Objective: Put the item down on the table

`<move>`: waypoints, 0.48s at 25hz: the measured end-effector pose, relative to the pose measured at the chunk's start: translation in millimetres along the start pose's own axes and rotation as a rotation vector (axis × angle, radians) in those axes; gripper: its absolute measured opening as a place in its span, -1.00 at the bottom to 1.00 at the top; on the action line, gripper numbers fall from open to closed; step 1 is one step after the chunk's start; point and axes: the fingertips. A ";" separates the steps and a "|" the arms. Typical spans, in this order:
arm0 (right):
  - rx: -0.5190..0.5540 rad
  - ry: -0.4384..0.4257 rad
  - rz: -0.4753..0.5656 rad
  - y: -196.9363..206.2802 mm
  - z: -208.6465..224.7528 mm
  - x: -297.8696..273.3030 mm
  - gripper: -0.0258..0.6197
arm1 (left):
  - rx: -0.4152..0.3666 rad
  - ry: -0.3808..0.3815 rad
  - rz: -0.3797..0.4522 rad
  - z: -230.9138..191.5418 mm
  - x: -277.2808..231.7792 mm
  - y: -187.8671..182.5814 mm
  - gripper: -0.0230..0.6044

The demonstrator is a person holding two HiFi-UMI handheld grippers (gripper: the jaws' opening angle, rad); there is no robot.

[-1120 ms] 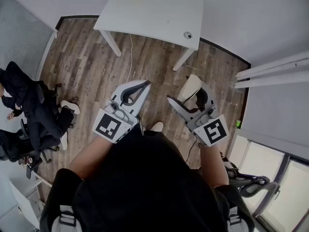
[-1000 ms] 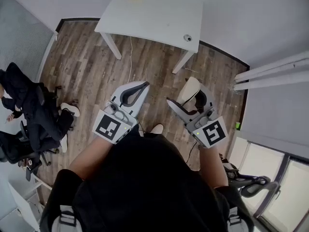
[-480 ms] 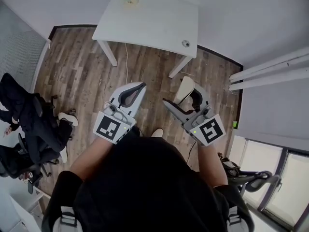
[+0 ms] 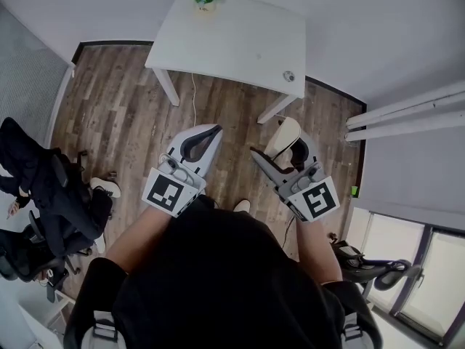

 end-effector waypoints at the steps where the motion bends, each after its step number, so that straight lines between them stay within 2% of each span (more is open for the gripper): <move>1: -0.009 0.010 0.002 0.3 1.5 -5.7 0.08 | 0.003 0.004 0.003 -6.1 0.1 -2.0 -0.95; 12: -0.023 0.066 -0.020 -5.1 -10.5 -65.8 0.09 | 0.017 0.052 0.005 -70.1 19.4 -12.3 -0.95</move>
Point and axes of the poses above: the fingertips, and each gripper's own axes: x backward along the fingers, z to its right, y out of its underside, and after that the axes turned 6 degrees about x, right-handed
